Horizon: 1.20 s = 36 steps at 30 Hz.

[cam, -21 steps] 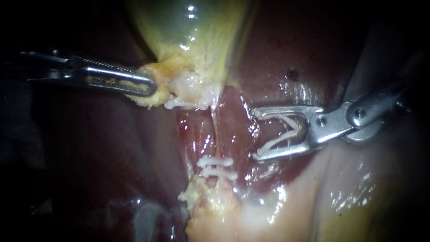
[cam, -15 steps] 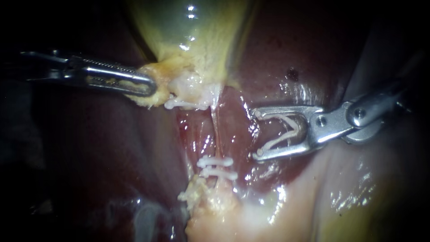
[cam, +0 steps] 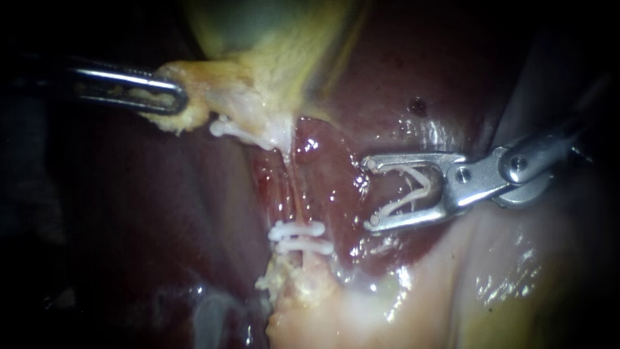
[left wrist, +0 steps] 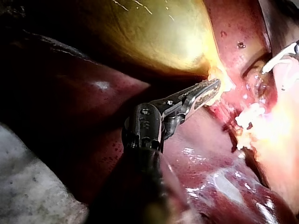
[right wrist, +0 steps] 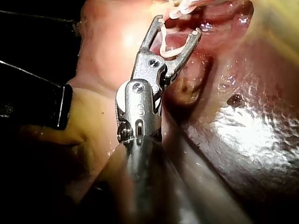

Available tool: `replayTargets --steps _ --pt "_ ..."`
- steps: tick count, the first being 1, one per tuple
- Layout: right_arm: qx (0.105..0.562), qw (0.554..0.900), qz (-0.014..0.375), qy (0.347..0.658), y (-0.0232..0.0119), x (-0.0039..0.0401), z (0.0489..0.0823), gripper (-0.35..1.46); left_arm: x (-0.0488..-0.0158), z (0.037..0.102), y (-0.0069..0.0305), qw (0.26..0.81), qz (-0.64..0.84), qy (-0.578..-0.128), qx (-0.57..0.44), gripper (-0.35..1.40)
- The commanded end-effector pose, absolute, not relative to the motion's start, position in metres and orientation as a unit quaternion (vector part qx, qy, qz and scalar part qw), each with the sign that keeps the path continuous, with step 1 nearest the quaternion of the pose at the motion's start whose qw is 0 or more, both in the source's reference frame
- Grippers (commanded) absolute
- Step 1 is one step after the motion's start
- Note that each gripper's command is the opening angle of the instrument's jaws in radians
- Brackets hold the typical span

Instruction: Clipping third clip right tube

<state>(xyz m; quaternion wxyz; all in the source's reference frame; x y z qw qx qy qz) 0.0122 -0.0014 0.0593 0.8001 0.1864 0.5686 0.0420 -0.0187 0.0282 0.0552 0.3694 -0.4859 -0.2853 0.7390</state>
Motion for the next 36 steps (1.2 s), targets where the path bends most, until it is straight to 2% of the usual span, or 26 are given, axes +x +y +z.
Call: replayTargets --steps 1,8,16,26,36 --pt "0.186 0.8 0.042 0.569 -0.0014 0.0122 0.0593 0.5 -0.0188 0.0549 0.0281 0.37 0.739 -0.284 -0.487 -0.35" --pt "0.186 0.8 0.043 0.568 -0.0015 0.0129 0.0592 0.5 -0.0188 0.0551 0.0279 0.37 0.739 -0.283 -0.487 -0.35" --pt "0.222 0.797 0.114 0.55 -0.0009 0.0161 0.0596 0.5 -0.0189 0.0552 0.0279 0.37 0.739 -0.282 -0.487 -0.35" --pt "0.228 0.796 0.15 0.54 -0.0001 0.02 0.0625 0.5 -0.019 0.0552 0.0278 0.37 0.739 -0.282 -0.487 -0.35" --pt "0.259 0.783 0.193 0.531 -0.0006 0.0228 0.0655 0.5 -0.0191 0.0553 0.0276 0.37 0.74 -0.281 -0.487 -0.35"
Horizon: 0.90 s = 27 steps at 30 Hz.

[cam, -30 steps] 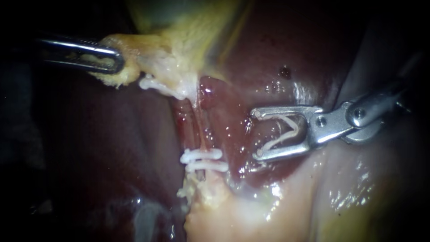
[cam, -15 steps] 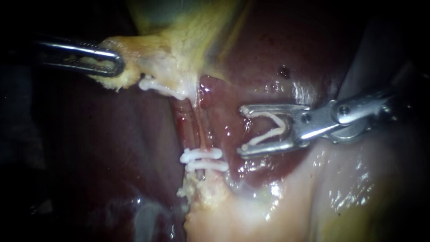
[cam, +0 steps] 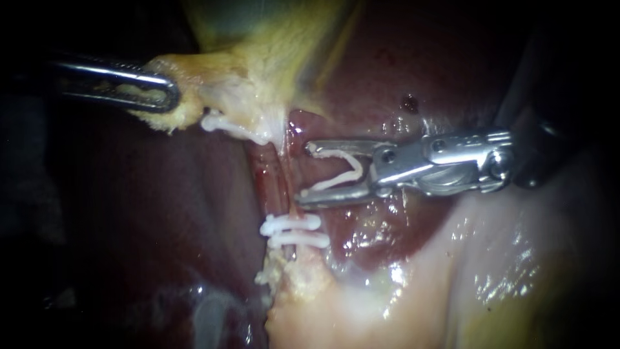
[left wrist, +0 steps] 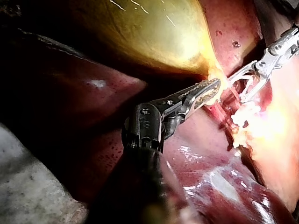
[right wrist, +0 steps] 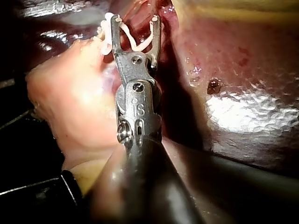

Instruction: Clipping third clip right tube

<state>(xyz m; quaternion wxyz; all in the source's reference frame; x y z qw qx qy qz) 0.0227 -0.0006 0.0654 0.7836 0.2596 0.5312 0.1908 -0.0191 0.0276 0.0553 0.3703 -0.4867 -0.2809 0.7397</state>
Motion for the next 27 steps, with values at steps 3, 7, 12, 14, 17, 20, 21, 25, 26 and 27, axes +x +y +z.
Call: replayTargets --steps 3,7,12,14,17,20,21,25,26,27 --pt "0.267 0.776 0.2 0.536 -0.0005 0.0237 0.0657 0.5 -0.0191 0.0553 0.0276 0.37 0.74 -0.281 -0.487 -0.35" --pt "0.273 0.769 0.207 0.539 -0.0003 0.0248 0.0659 0.5 -0.0192 0.0554 0.0276 0.37 0.74 -0.281 -0.487 -0.35" --pt "0.282 0.758 0.216 0.548 -0.0001 0.0261 0.0663 0.5 -0.0193 0.0554 0.0276 0.371 0.74 -0.279 -0.487 -0.35" --pt "0.286 0.755 0.215 0.549 -0.0003 0.0265 0.0665 0.5 -0.0193 0.0554 0.0276 0.371 0.74 -0.279 -0.487 -0.35" --pt "0.29 0.751 0.216 0.552 -0.0005 0.0269 0.0668 0.5 -0.0193 0.0554 0.0275 0.371 0.74 -0.279 -0.487 -0.35" --pt "0.296 0.741 0.215 0.563 -0.0006 0.0272 0.0668 0.5 -0.0194 0.0554 0.0276 0.371 0.74 -0.279 -0.487 -0.35" --pt "0.299 0.735 0.217 0.569 -0.0006 0.0273 0.0668 0.5 -0.0194 0.0554 0.0276 0.371 0.74 -0.279 -0.487 -0.35" --pt "0.306 0.721 0.214 0.584 -0.0004 0.0273 0.0661 0.5 -0.0193 0.0554 0.0275 0.371 0.74 -0.279 -0.487 -0.35" --pt "0.307 0.719 0.214 0.586 -0.0004 0.0272 0.0659 0.5 -0.0193 0.0554 0.0275 0.371 0.74 -0.279 -0.487 -0.35" --pt "0.307 0.714 0.214 0.591 -0.0003 0.0273 0.0656 0.5 -0.0193 0.0554 0.0275 0.371 0.74 -0.279 -0.487 -0.35"
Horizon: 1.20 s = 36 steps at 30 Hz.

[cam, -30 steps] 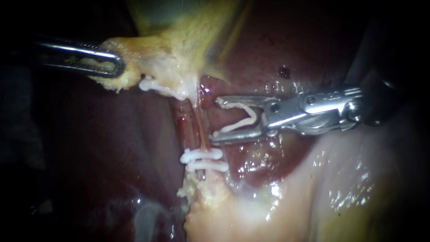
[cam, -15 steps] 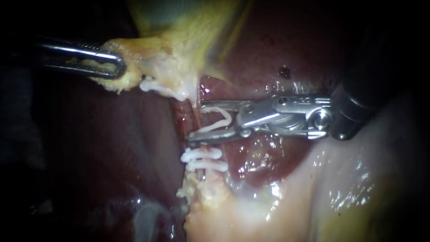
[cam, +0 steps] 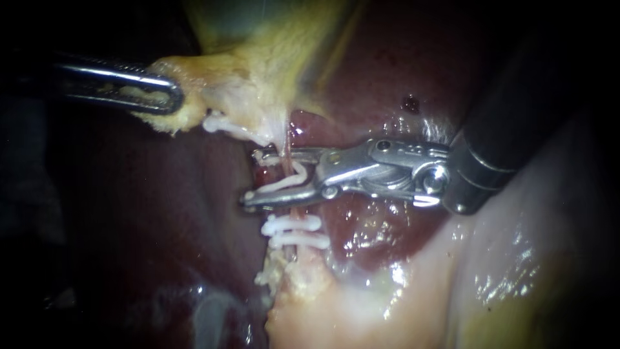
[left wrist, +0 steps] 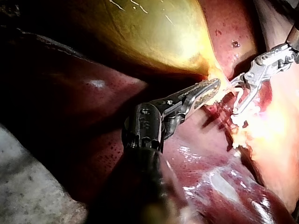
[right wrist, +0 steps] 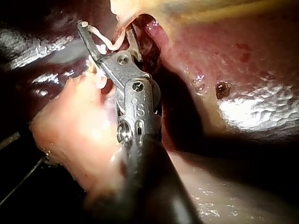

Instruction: Clipping third clip right tube

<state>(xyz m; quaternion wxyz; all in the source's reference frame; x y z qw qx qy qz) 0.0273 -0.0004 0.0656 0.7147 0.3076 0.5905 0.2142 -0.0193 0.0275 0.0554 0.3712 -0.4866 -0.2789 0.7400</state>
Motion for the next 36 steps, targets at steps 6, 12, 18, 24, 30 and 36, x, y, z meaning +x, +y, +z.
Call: replayTargets --steps 6,12,18,24,30,36 --pt "0.315 0.704 0.215 0.599 -0.0001 0.027 0.0634 0.5 -0.0193 0.0554 0.0275 0.371 0.74 -0.279 -0.487 -0.35" --pt "0.327 0.697 0.217 0.601 0.0 0.0269 0.0607 0.5 -0.0193 0.0555 0.0276 0.371 0.74 -0.279 -0.487 -0.35" --pt "0.332 0.694 0.215 0.601 0.0002 0.0266 0.0597 0.48 -0.0193 0.0555 0.0276 0.371 0.74 -0.279 -0.487 -0.35" --pt "0.335 0.691 0.219 0.602 0.0003 0.0263 0.0599 0.42 -0.0193 0.0555 0.0276 0.371 0.74 -0.279 -0.487 -0.35" --pt "0.342 0.681 0.233 0.604 0.0007 0.0258 0.0601 0.24 -0.0193 0.0555 0.0276 0.371 0.74 -0.279 -0.487 -0.35" --pt "0.35 0.677 0.243 0.6 0.0011 0.0252 0.0606 -0.02 -0.0193 0.0556 0.0276 0.371 0.74 -0.279 -0.487 -0.35"
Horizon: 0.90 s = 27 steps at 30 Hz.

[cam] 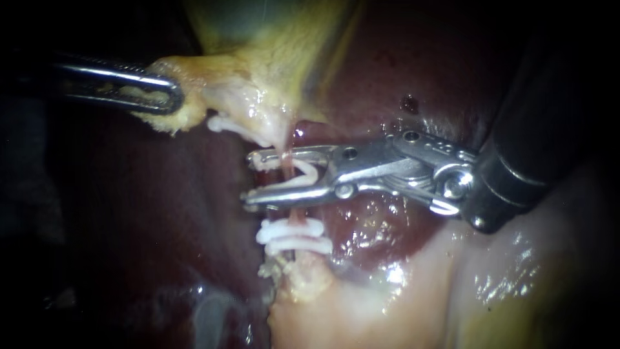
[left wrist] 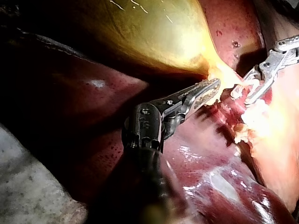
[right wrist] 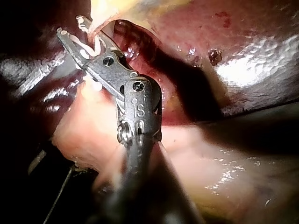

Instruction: Clipping third clip right tube

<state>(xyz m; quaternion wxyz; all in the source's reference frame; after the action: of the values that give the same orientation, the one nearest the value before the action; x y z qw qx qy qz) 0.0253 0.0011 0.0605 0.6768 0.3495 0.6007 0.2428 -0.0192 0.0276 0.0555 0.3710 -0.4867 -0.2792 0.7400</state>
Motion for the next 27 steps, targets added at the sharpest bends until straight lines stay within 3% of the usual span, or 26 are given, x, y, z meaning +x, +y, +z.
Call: replayTargets --steps 1,5,9,27 --pt "0.349 0.677 0.244 0.6 0.0011 0.0251 0.0606 -0.08 -0.0193 0.0556 0.0276 0.371 0.74 -0.279 -0.487 -0.35" --pt "0.356 0.673 0.252 0.597 0.0011 0.0249 0.0608 -0.35 -0.0192 0.0556 0.0276 0.371 0.74 -0.279 -0.487 -0.35" --pt "0.365 0.687 0.26 0.571 0.0013 0.0248 0.0611 -0.35 -0.0192 0.0556 0.0276 0.371 0.74 -0.279 -0.487 -0.35" --pt "0.368 0.69 0.261 0.566 0.0012 0.0246 0.0622 -0.35 -0.0192 0.0557 0.0277 0.371 0.74 -0.279 -0.487 -0.35"
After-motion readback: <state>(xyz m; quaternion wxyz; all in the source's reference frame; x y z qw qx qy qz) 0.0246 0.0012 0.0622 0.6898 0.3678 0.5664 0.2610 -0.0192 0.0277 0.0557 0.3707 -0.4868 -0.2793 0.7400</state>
